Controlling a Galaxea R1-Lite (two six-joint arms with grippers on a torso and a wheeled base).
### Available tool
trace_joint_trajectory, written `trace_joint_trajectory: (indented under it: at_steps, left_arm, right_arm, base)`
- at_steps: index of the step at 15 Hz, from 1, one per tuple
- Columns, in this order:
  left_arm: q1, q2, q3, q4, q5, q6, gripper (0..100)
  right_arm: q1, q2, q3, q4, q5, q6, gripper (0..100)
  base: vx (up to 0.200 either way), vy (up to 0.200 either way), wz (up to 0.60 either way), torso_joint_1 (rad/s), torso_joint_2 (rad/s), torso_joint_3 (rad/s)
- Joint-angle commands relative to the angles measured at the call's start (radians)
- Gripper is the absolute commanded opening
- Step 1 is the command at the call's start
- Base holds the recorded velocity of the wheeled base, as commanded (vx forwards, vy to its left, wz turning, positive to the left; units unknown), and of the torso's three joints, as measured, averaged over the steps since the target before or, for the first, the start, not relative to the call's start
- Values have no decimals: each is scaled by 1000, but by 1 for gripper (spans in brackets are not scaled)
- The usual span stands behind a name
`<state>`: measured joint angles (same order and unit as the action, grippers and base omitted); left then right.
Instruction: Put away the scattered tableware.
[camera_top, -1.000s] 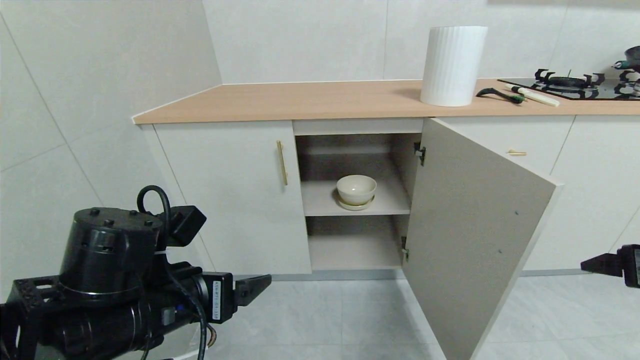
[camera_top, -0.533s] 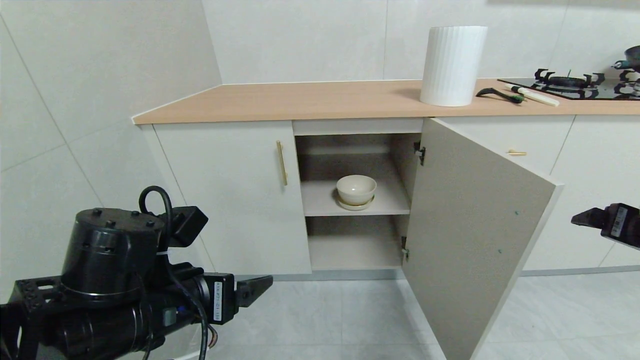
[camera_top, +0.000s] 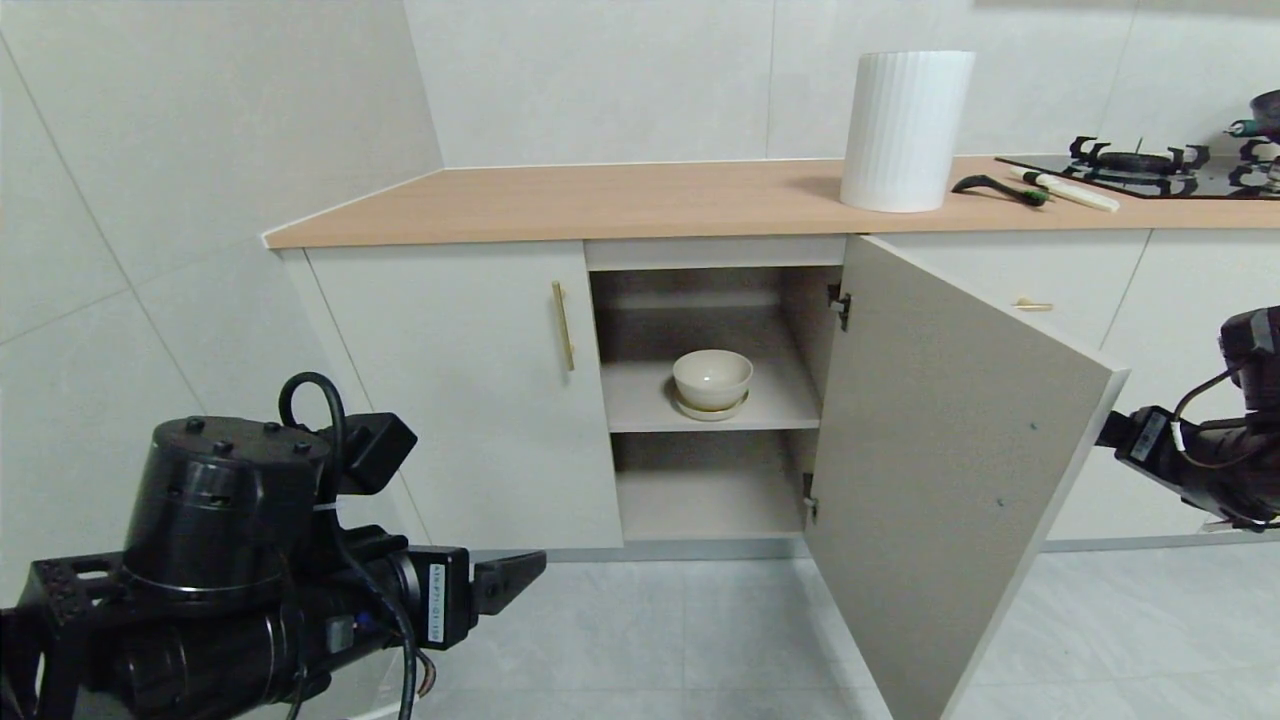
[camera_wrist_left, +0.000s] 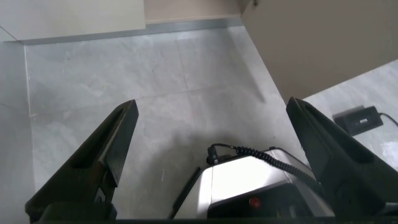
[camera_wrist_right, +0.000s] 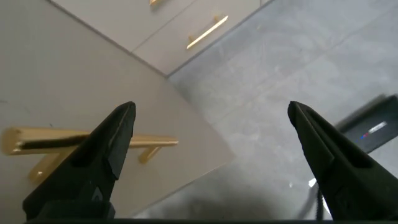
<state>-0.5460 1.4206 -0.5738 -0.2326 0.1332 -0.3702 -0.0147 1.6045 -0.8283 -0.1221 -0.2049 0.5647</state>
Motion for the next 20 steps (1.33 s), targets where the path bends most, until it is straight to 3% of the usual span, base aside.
trace_joint_trajectory:
  at_steps: [1, 7, 8, 9, 11, 14, 20]
  left_arm:
    - [0, -2, 0, -1, 2, -3, 100]
    - [1, -5, 2, 1, 2, -3, 100]
    - [1, -5, 2, 1, 2, -3, 100]
    - [1, -11, 2, 1, 3, -3, 100]
    - [4, -26, -3, 2, 3, 1, 100]
    - [6, -26, -6, 7, 5, 1, 100]
    - [15, -26, -9, 9, 9, 2, 100]
  right_arm:
    - [32, 43, -14, -7, 5, 9, 100]
    - [220, 95, -98, 9, 12, 4, 100]
    - [220, 95, -98, 9, 12, 4, 100]
    - [306, 147, -181, 53, 12, 1, 100]
    - [375, 201, -265, 122, 13, -3, 100]
    - [433, 270, -354, 170, 99, -75, 100]
    - [486, 390, -469, 176, 116, -123, 100]
  base:
    - [0, 0, 0, 0, 0, 0]
    - [0, 0, 0, 0, 0, 0]
    - [0, 0, 0, 0, 0, 0]
    - [0, 0, 0, 0, 0, 0]
    - [0, 0, 0, 0, 0, 0]
    - [0, 0, 0, 0, 0, 0]
    - [0, 0, 0, 0, 0, 0]
